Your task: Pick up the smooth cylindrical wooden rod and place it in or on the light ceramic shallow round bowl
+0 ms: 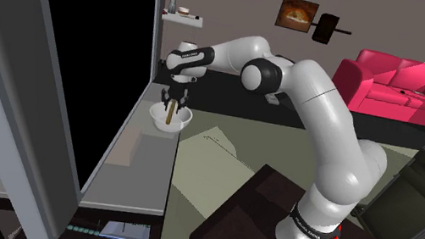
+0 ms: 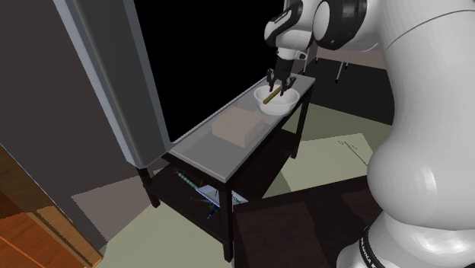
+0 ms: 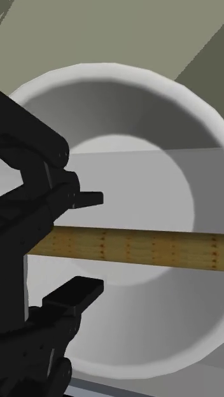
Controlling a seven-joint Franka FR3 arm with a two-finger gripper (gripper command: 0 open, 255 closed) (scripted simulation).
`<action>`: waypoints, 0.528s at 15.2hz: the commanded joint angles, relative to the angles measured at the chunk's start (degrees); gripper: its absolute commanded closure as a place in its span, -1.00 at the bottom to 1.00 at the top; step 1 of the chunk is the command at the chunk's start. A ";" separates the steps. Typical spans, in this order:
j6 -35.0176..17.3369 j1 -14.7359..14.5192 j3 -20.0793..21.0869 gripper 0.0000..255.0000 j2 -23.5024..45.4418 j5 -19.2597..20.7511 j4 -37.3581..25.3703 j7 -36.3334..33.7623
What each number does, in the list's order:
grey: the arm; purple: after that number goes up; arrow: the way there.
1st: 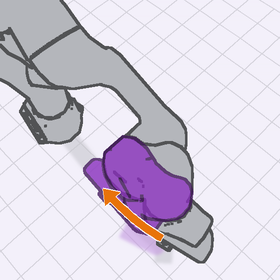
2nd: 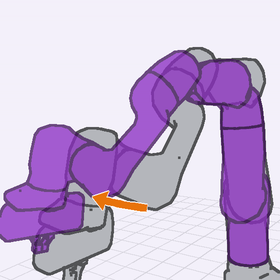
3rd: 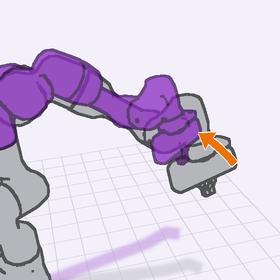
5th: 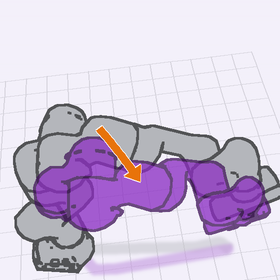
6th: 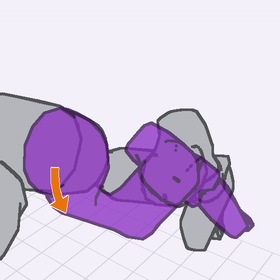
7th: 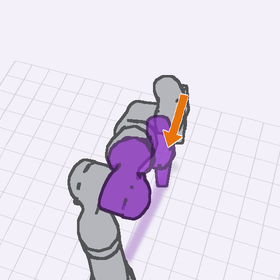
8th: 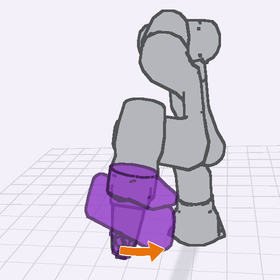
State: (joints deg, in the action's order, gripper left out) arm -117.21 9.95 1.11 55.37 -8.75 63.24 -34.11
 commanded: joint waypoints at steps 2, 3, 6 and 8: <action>-0.06 0.01 0.00 -1.00 0.10 -0.01 0.04 0.02; -0.10 0.00 0.01 -1.00 0.07 -0.01 0.10 0.02; 1.10 0.11 -0.04 -1.00 -0.94 0.04 -0.08 -0.04; 3.66 0.40 -0.12 -1.00 -2.68 0.13 -0.87 -0.11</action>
State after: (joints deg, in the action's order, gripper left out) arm -115.01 10.19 1.04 53.22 -8.68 63.26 -34.17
